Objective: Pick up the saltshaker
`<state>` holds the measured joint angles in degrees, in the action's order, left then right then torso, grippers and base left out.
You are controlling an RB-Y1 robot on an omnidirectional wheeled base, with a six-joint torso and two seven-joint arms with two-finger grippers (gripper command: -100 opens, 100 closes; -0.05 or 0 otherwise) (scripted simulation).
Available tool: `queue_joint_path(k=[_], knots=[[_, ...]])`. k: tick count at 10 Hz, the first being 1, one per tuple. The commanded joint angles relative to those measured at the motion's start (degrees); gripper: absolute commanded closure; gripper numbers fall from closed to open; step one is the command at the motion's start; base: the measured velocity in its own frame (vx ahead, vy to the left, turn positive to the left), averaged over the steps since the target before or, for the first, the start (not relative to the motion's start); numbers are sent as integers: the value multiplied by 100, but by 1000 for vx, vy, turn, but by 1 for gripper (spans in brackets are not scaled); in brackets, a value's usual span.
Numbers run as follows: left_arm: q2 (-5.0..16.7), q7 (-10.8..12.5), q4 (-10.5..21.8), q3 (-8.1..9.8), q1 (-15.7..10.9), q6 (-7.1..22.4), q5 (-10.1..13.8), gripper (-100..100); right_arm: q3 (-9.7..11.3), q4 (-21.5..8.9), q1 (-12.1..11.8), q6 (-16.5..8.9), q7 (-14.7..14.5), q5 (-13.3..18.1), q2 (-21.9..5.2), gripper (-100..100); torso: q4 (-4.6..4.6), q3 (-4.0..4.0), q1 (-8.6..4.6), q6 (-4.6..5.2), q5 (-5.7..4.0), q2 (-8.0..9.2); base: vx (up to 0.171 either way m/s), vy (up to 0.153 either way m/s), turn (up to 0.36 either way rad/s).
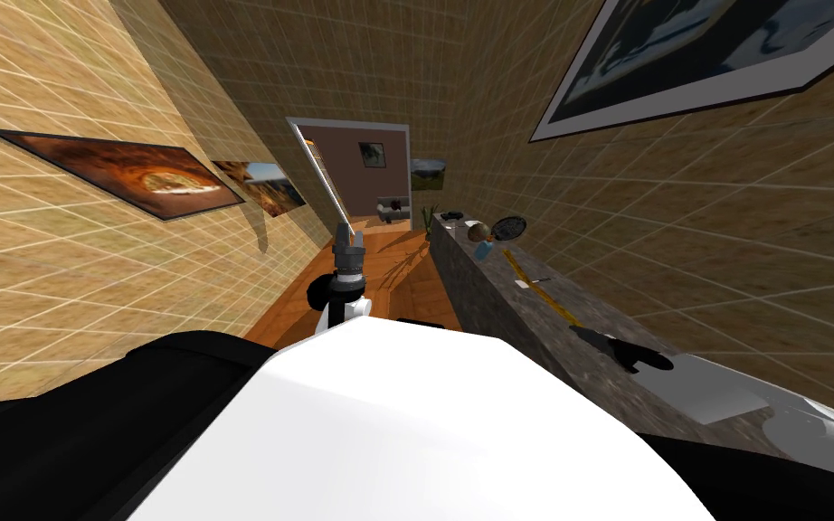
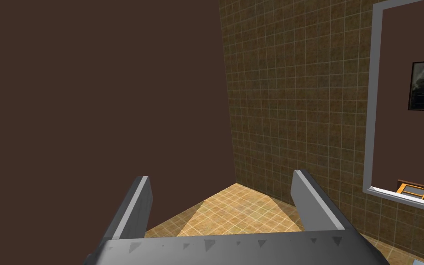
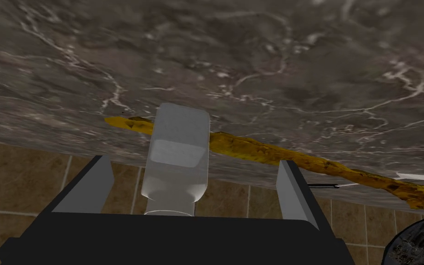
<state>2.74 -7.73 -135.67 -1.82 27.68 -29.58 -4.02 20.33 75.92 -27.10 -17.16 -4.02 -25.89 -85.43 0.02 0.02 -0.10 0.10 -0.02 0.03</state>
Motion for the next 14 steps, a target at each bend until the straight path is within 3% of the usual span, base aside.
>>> queue_joint_path(k=[1,2,3,4,6,7,8,9,10,11,12,14], knots=[[0,0,0,0,0,0,0,0,169,-162,132,47,-48,-140,-60,-100,0,0,0,0,0,0,21,-20,17],[0,0,0,0,0,0,0,0,104,-108,75,27,-13,-92,-46,-100,0,0,0,1,-1,0,9,-7,1],[0,0,0,0,0,0,0,0,121,-125,87,40,-25,-106,-51,0,1,2,4,1,-1,4,0,0,0],[0,0,0,0,0,0,0,0,-79,-409,-39,325,118,182,129,-100,1,4,7,1,0,7,91,9,-65],[0,0,0,0,1,0,0,0,-79,-462,-39,444,118,306,129,-100,-6,-16,11,0,1,-28,93,11,-16],[0,0,0,0,1,0,0,0,-277,-725,-164,675,259,563,308,-100,-5,-13,13,-1,1,-21,111,36,-45],[0,0,0,0,1,0,0,0,-277,-801,-164,832,259,715,308,-100,-6,-16,19,3,2,-29,110,29,-57],[0,0,0,0,1,0,0,0,-474,-997,-289,991,401,907,487,-100,-7,-18,19,0,4,-30,143,33,-63],[0,0,0,0,2,0,0,0,-474,-1118,-289,1129,401,1114,487,-100,-9,-23,21,2,3,-40,128,36,-30],[0,0,-1,0,1,0,0,0,-474,-1140,-289,1254,401,1125,487,-100,-10,-23,21,-2,4,-39,56,8,-3],[0,0,0,0,0,0,0,0,-672,-1368,-414,1423,542,1380,667,-100,-5,-15,11,-8,1,-24,98,16,-40],[0,0,0,0,1,0,0,0,-672,-1479,-414,1659,542,1534,667,-100,-8,-22,7,-9,0,-38,84,7,-23]])
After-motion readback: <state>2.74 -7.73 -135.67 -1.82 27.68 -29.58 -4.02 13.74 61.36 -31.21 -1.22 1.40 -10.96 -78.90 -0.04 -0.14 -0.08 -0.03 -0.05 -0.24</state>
